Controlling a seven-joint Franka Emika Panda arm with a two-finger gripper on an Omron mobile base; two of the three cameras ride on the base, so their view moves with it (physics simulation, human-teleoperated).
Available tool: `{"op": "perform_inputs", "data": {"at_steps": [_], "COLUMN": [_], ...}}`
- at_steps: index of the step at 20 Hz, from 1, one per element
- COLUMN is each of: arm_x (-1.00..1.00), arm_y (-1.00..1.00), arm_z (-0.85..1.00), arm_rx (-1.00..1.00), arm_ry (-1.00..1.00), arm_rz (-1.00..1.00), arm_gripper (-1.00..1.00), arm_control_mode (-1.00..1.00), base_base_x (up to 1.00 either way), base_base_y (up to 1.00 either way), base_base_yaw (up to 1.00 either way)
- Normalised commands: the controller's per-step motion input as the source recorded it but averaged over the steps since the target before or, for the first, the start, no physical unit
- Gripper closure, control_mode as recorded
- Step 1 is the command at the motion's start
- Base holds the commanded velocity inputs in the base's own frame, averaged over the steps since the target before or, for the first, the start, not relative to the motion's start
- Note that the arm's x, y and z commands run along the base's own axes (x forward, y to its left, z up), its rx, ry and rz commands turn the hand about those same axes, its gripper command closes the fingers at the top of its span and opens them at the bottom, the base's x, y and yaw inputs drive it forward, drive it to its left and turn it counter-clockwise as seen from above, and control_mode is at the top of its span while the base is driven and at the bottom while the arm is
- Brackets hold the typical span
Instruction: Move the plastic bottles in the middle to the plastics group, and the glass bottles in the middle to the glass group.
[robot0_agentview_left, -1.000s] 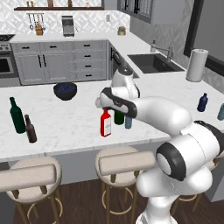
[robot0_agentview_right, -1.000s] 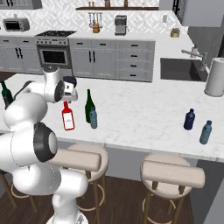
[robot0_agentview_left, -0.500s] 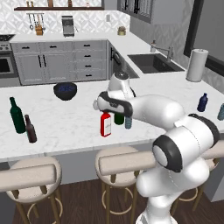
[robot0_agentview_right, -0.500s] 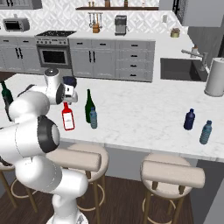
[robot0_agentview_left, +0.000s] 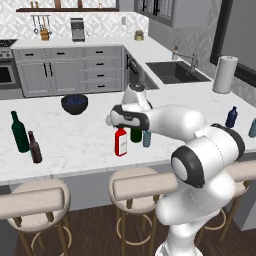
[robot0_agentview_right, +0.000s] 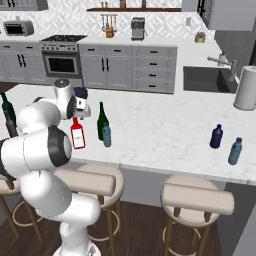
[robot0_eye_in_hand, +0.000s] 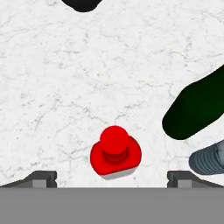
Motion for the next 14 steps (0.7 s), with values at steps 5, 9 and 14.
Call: {"op": "perform_inputs", "data": {"at_steps": [5,9,14], "arm_x": [0.06,0.07,0.08], "arm_y": [0.0,0.0,0.0], "arm_z": [-0.12,-0.13,-0.03], "arm_rx": [0.0,0.0,0.0], "arm_ry": [0.0,0.0,0.0], "arm_rz": [0.0,0.0,0.0], "arm_gripper": [-1.0,-1.0,-1.0], "arm_control_mode": [-1.0,-1.0,-1.0], "base_base_x": [0.0,0.0,0.0], "base_base_y": [0.0,0.0,0.0], "base_base_yaw": [0.0,0.0,0.0]}}
